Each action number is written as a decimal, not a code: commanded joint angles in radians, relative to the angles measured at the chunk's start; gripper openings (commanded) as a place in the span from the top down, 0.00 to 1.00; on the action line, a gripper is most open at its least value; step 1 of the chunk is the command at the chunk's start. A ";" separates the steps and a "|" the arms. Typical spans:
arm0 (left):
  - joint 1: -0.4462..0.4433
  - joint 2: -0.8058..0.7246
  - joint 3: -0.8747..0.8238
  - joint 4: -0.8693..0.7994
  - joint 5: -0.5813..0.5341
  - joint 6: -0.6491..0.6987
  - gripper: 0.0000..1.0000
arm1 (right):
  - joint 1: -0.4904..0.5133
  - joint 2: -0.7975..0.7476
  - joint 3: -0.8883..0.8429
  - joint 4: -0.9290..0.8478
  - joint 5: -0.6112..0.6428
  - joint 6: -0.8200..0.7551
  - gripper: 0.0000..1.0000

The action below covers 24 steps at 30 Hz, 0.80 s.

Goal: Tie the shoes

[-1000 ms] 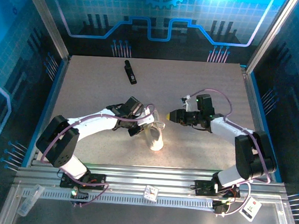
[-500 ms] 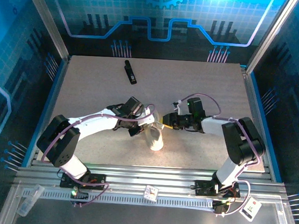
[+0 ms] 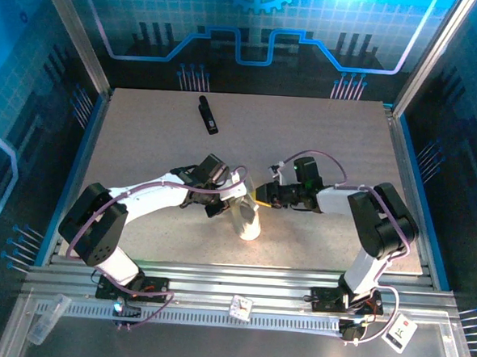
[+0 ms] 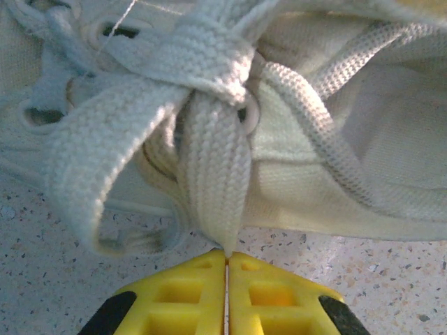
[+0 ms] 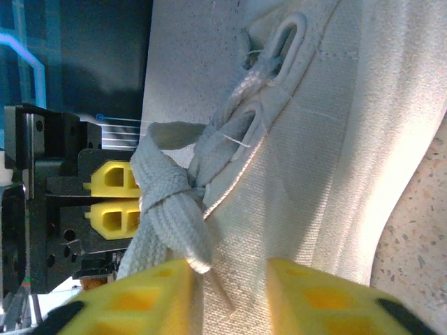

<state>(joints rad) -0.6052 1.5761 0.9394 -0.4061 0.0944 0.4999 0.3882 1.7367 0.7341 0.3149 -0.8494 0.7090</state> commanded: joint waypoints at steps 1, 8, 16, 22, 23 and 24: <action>-0.007 0.004 0.025 -0.009 0.022 0.015 0.92 | 0.011 0.001 0.020 -0.006 -0.010 -0.010 0.80; -0.007 -0.009 0.012 -0.012 0.016 0.015 0.92 | 0.000 -0.070 0.040 -0.126 0.069 -0.090 1.00; -0.006 -0.035 -0.001 -0.001 0.013 0.019 0.79 | -0.002 -0.119 0.095 -0.263 0.158 -0.197 1.00; -0.005 -0.094 -0.017 0.006 0.008 0.026 0.60 | 0.000 -0.110 0.138 -0.315 0.163 -0.246 1.00; -0.002 -0.118 -0.022 0.009 0.009 0.026 0.59 | -0.001 -0.108 0.140 -0.324 0.161 -0.254 1.00; 0.002 -0.141 -0.028 0.013 0.017 0.026 0.57 | -0.001 -0.107 0.140 -0.335 0.161 -0.260 1.00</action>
<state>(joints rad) -0.6052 1.5082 0.9344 -0.4046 0.0940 0.5152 0.3870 1.6402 0.8478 0.0437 -0.6945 0.5003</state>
